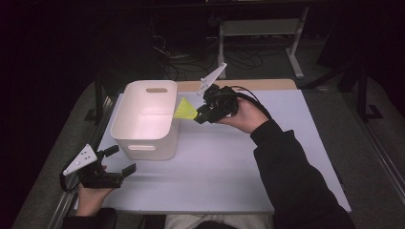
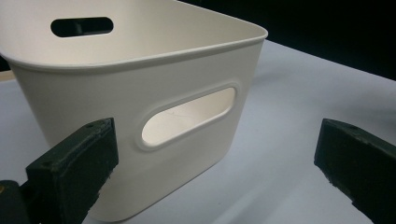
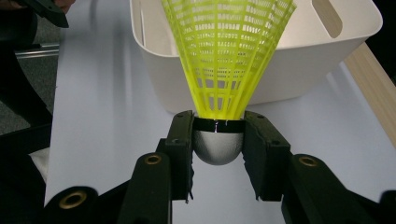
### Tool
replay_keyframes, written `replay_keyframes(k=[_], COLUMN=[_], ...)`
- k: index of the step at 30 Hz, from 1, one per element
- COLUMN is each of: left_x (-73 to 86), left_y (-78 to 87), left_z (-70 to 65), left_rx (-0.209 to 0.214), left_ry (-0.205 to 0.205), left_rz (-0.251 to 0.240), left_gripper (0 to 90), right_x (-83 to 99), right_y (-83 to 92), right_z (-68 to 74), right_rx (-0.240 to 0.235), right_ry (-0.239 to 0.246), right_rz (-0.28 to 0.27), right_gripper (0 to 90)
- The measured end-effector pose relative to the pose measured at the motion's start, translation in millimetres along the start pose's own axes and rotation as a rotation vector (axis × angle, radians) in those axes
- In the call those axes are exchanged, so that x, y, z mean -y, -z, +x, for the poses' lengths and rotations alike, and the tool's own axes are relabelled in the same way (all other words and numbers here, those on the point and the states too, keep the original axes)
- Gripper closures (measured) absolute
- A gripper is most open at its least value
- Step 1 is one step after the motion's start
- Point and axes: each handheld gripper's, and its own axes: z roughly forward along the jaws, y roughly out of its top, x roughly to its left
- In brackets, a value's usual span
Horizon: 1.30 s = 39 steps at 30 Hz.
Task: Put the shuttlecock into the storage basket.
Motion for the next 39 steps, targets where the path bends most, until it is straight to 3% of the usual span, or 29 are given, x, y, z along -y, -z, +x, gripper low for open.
replay_keyframes(k=[19, 39], left_x=[0.1, 0.0], left_y=[0.3, 0.7], left_z=[0.0, 0.2], left_rx=[0.001, 0.001], left_ry=[0.001, -0.001], left_rz=[-0.001, -0.003], left_gripper=[0.0, 0.0], right_x=[-20.3, -41.8], right_y=[-4.3, -25.0], right_z=[0.8, 3.2], right_rx=[-0.009, -0.051], right_ry=[0.022, 0.053], right_rz=[-0.011, -0.026], right_gripper=[63.0, 63.0])
